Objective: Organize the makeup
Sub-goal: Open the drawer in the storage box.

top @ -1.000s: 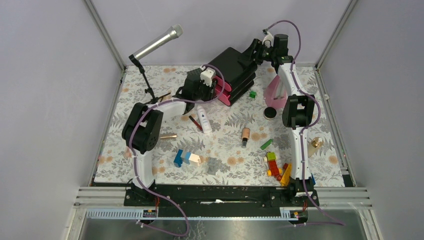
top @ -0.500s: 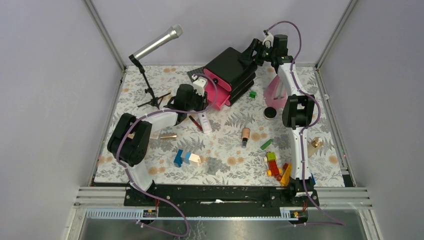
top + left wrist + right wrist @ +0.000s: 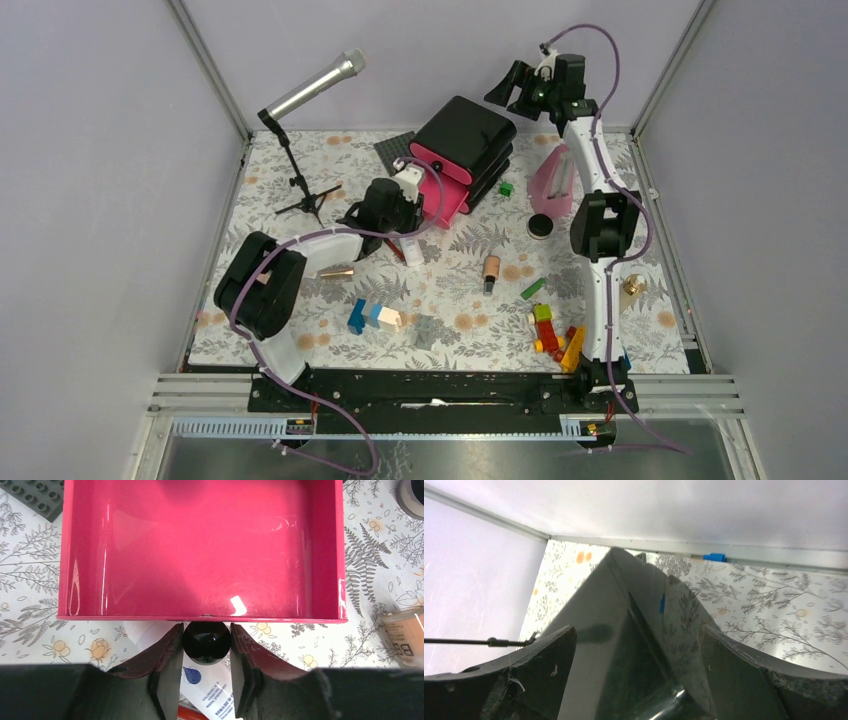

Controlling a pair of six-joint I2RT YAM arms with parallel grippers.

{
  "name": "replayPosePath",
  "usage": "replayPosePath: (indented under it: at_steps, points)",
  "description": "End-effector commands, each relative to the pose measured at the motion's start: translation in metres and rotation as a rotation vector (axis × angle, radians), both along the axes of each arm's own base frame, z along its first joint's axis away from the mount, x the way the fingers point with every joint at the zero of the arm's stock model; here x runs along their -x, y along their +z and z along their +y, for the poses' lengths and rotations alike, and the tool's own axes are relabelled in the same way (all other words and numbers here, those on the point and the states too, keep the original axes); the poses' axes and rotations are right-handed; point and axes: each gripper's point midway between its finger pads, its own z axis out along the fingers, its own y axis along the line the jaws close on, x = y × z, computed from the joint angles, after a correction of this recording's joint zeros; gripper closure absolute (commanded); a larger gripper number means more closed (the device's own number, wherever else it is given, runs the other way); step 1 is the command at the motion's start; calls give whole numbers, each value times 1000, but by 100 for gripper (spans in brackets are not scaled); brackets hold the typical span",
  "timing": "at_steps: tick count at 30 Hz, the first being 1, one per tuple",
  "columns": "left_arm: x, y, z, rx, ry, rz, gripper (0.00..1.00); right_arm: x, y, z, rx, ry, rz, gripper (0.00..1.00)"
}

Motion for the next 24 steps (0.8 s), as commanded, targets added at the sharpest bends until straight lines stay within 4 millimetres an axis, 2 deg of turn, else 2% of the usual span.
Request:
replayPosePath:
  at_steps: [1,4,6,7,12,16,20,24]
  points:
    - [12,22,-21,51,-28,-35,74,19,97,-13,58,-77,-162,2]
    - [15,22,-22,47,-7,-31,70,27,105,-24,92,-127,-154,2]
    - [15,23,-20,50,14,-31,55,33,106,-32,121,-165,-138,1]
    - [15,23,-20,53,19,-29,51,36,106,-35,134,-179,-132,1]
    - [14,31,-16,61,46,-40,41,51,99,-47,190,-221,-81,1]
    - [15,40,-15,82,65,-37,37,70,93,-53,218,-236,-22,2]
    - [18,53,-7,112,118,-32,34,97,99,-56,204,-247,-8,2]
    - [27,63,-3,154,155,-3,31,125,94,-62,196,-285,9,2]
